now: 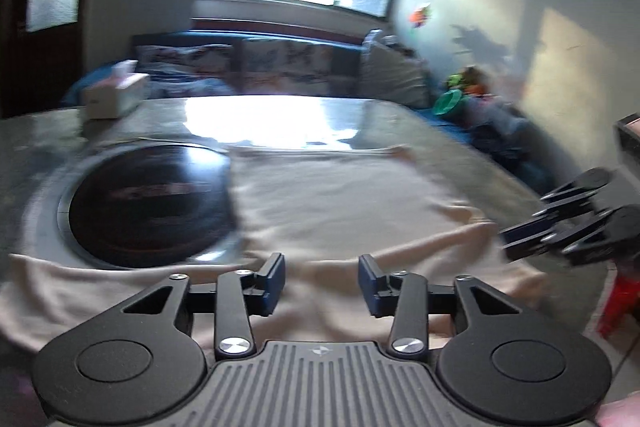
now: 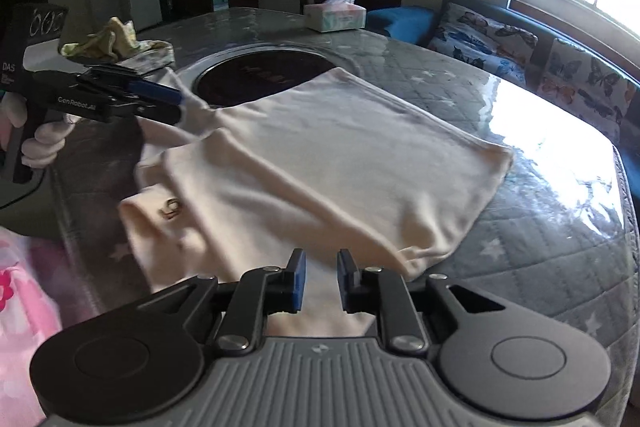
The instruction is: Fold clothes
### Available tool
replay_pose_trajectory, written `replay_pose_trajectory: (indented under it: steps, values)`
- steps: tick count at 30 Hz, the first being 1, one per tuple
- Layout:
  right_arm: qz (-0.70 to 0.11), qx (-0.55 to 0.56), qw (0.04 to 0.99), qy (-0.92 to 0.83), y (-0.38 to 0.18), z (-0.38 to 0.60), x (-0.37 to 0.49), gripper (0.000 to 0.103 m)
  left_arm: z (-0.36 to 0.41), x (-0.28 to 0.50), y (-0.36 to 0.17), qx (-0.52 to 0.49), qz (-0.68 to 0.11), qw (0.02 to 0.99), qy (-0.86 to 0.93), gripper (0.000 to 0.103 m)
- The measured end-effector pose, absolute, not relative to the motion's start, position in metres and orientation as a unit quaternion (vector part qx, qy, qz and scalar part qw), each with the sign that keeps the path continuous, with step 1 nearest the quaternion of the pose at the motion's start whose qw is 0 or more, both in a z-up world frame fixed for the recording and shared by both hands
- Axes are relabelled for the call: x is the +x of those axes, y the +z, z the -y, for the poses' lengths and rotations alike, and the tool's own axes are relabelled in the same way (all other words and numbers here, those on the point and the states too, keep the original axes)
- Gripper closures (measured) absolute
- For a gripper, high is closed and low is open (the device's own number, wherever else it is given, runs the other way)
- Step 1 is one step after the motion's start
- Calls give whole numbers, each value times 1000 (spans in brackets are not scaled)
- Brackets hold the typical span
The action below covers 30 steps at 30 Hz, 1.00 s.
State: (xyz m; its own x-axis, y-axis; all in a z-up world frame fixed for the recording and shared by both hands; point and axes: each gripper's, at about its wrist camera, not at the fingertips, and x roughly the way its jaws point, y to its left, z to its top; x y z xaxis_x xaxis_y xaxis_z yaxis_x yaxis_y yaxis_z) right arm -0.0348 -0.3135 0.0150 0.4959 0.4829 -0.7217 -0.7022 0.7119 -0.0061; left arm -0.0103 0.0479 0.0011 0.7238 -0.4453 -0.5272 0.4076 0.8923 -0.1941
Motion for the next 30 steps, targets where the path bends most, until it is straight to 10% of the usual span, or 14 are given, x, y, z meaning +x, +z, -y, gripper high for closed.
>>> replay_pose_trajectory:
  steps: [30]
  values:
    - [-365, -127, 863, 326, -3, 254, 6, 86, -36, -20, -32, -81, -329, 904, -259, 70]
